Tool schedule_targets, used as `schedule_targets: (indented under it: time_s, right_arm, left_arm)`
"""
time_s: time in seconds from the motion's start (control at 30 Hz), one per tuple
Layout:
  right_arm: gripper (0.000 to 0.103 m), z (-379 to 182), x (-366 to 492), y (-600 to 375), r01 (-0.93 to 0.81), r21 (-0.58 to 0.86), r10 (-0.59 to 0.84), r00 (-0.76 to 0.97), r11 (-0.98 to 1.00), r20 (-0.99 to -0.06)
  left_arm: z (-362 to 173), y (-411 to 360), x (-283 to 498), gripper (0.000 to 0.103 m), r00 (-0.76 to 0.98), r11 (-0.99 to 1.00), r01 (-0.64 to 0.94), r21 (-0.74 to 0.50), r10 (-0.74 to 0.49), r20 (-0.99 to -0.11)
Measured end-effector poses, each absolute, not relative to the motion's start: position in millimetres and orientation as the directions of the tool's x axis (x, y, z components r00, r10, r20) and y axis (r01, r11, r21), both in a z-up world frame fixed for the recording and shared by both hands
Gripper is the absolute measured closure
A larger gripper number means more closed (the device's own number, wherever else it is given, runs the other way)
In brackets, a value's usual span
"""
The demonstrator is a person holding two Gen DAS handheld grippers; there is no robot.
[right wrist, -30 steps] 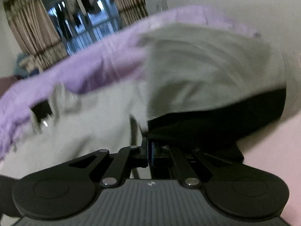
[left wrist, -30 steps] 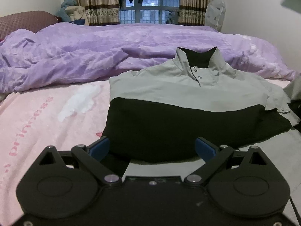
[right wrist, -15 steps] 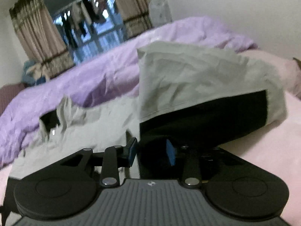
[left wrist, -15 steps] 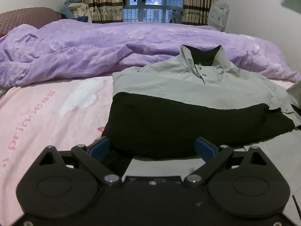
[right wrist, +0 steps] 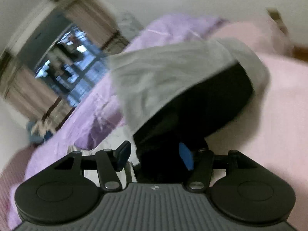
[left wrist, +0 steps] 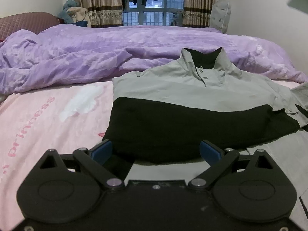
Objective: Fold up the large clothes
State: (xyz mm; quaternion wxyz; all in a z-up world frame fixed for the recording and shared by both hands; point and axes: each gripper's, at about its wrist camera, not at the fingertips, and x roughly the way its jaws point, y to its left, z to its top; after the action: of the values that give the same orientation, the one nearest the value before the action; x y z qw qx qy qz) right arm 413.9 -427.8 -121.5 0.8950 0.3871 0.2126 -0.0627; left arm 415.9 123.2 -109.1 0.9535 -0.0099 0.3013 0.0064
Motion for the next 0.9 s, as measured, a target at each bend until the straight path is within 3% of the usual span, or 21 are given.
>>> schedule_targets:
  time_s: [0.33,0.5,0.57,0.6,0.63,0.73,0.9]
  right_arm:
    - [0.032,-169,410,-484,0.509,0.726,-0.11,0.845,0.461,-0.523]
    - [0.032,-187,427,-525,0.403,0.828,-0.079,0.91,0.39,-0.406]
    - [0.058,-188,431,-537,0.413,0.808,-0.115,0.908,0.421,-0.404]
    - [0.086,-190,436,-540,0.423,0.796,-0.126,0.903,0.433,-0.411]
    - [0.095,-192,439,-542,0.426,0.793,-0.117,0.9,0.435,-0.419]
    - [0.096,-175,427,-534,0.365,0.798,-0.146,0.93,0.48,-0.338]
    - [0.097,-109,419,-499,0.317,0.658,-0.214,0.948,0.683,-0.235]
  left_arm:
    - [-108,128,417,0.004,0.82,0.999,-0.043,-0.029,0.019,-0.572]
    - [-109,127,417,0.004,0.823,0.999,-0.041,-0.009,0.029,-0.567]
    - [-110,129,418,0.004,0.822,0.999,-0.046,-0.012,0.031,-0.569]
    - [-111,129,419,0.004,0.82,0.999,-0.048,-0.011,0.033,-0.571]
    - [-112,130,419,0.004,0.819,0.999,-0.05,-0.008,0.037,-0.573]
    - [-113,130,421,0.004,0.816,0.998,-0.06,0.002,0.05,-0.575]
    - [-110,130,420,0.004,0.82,0.998,-0.064,0.003,0.054,-0.57]
